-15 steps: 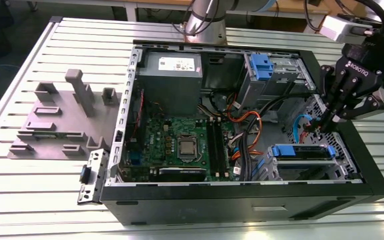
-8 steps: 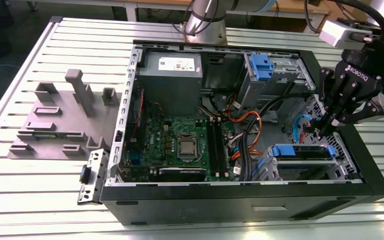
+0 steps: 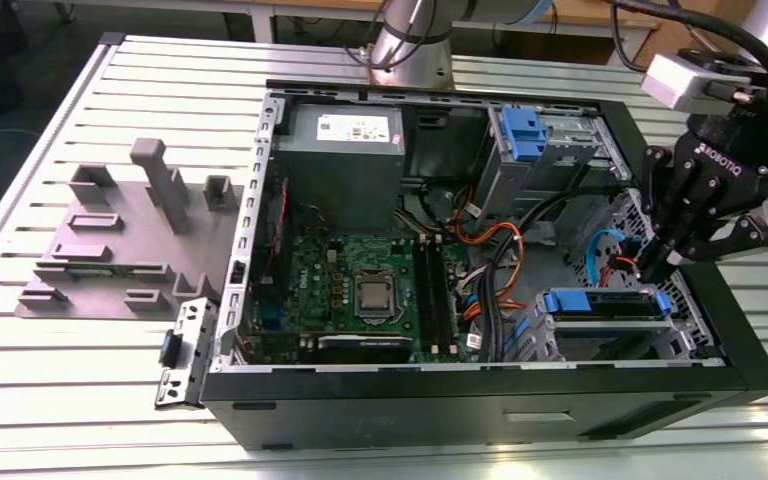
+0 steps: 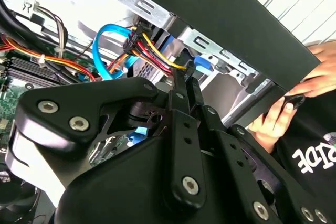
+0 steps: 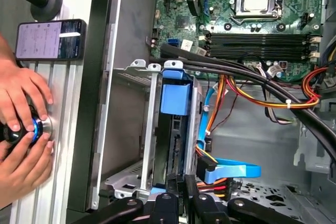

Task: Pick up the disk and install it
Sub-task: 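Insert the first disk wire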

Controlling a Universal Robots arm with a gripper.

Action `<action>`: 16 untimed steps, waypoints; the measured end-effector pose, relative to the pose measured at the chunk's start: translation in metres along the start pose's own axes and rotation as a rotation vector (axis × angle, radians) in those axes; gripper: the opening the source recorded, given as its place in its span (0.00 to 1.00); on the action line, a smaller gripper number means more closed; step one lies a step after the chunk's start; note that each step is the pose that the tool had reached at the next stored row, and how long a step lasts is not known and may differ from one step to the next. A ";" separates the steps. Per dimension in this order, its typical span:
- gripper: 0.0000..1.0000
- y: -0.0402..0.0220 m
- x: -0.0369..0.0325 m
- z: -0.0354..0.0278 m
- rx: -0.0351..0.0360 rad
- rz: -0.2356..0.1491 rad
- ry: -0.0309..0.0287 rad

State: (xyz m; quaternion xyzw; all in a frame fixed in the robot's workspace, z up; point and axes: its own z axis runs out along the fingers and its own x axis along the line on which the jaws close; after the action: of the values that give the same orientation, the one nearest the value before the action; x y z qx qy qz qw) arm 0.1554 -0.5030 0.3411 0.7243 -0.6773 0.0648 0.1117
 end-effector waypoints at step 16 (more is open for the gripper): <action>0.17 0.0040 0.0076 0.0031 0.0074 -0.004 -0.0366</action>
State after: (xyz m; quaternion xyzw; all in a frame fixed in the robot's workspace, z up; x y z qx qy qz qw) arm 0.1518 -0.5114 0.3402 0.7271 -0.6775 0.0537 0.0968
